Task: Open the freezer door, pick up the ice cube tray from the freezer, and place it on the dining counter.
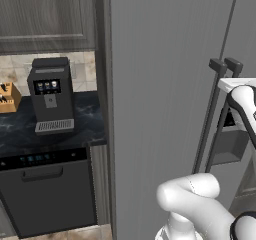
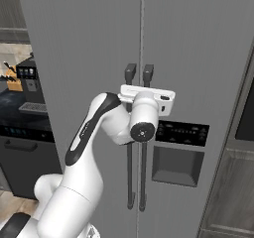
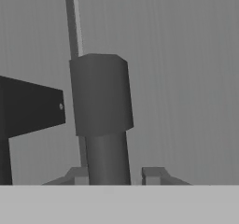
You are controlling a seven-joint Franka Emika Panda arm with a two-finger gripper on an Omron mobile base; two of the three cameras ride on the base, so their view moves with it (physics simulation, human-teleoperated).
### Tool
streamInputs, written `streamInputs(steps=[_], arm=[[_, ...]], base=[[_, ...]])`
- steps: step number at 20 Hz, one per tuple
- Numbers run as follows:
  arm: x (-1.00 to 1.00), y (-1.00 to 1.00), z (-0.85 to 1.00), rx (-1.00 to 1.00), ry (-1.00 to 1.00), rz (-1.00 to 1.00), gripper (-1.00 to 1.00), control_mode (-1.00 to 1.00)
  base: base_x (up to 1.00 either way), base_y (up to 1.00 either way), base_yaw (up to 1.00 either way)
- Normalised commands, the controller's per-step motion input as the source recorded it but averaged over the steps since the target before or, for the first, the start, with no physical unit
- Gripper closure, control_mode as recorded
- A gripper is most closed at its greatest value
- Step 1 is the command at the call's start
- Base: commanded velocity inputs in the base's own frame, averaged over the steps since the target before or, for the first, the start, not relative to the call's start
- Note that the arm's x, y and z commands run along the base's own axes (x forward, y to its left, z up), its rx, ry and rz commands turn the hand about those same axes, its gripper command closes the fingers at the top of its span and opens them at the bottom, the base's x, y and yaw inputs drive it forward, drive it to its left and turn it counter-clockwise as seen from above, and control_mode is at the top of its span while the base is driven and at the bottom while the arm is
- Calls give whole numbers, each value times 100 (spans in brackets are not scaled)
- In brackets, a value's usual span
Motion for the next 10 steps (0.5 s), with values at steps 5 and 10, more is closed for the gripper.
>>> streamInputs(steps=[5, 10], arm=[[0, 0, 0, 0, 0, 0, 100, -100], [0, 0, 0, 0, 0, 0, 100, -100]], base=[[0, 0, 0], [0, 0, 0]])
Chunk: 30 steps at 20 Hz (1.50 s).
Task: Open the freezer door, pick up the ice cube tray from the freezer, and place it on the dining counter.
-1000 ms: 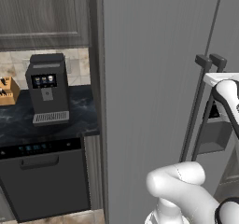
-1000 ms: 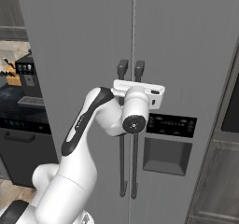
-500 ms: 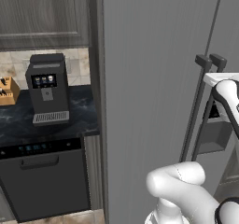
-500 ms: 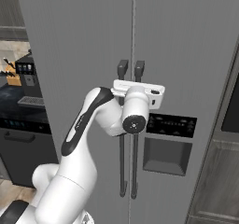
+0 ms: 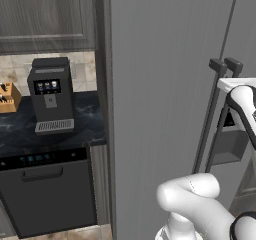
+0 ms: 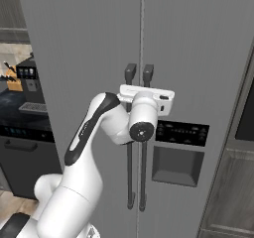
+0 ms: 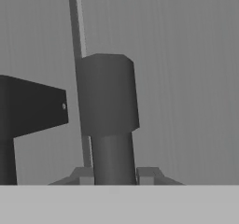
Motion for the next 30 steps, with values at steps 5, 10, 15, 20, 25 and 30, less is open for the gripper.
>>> streamInputs(steps=[5, 10, 15, 20, 25, 30], arm=[[-5, -6, 0, 0, 0, 0, 100, -100], [-18, -20, 0, 0, 2, -1, 100, -100], [-35, -28, 0, 0, 0, -3, 100, -100], [-43, -32, 0, 0, 1, -3, 100, -100], [-45, -35, 0, 0, 4, -4, 100, -100], [-44, -31, 0, 0, 2, -10, 100, -100]], base=[[0, 0, 0], [0, 0, 0], [0, 0, 0], [0, 0, 0], [0, 0, 0], [0, 0, 0]])
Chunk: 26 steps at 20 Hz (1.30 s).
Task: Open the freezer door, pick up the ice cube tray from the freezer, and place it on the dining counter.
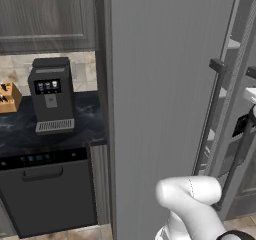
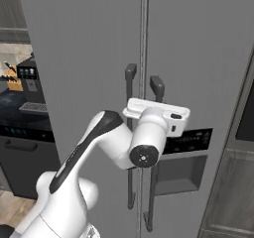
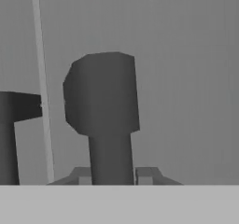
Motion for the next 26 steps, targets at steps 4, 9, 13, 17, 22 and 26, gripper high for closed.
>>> streamInputs(steps=[4, 9, 13, 17, 22, 26], arm=[[-38, -19, 0, 0, 1, -14, 100, -100], [-36, -27, 0, 0, 0, -13, 100, -100], [-31, -34, 0, 0, 0, -15, 100, -100], [-25, -35, 0, 0, 1, -19, 100, -100], [-24, -35, 0, 0, 2, -20, 100, -100], [-22, -36, 0, 0, 4, -18, 100, -100]], base=[[0, 0, 0], [0, 0, 0], [0, 0, 0], [0, 0, 0], [0, 0, 0], [0, 0, 0]])
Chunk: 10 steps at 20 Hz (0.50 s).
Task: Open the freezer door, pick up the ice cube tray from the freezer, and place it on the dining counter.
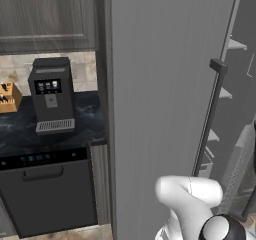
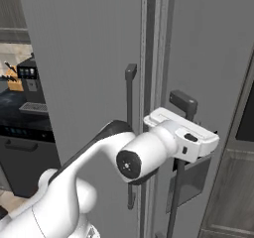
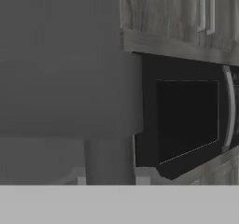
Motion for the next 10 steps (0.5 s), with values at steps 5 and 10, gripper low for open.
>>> streamInputs(steps=[5, 10], arm=[[-18, -38, 0, 0, 5, -17, 100, -100], [-22, -42, 0, 0, 5, -16, 100, -100]], base=[[0, 0, 0], [0, 0, 0]])
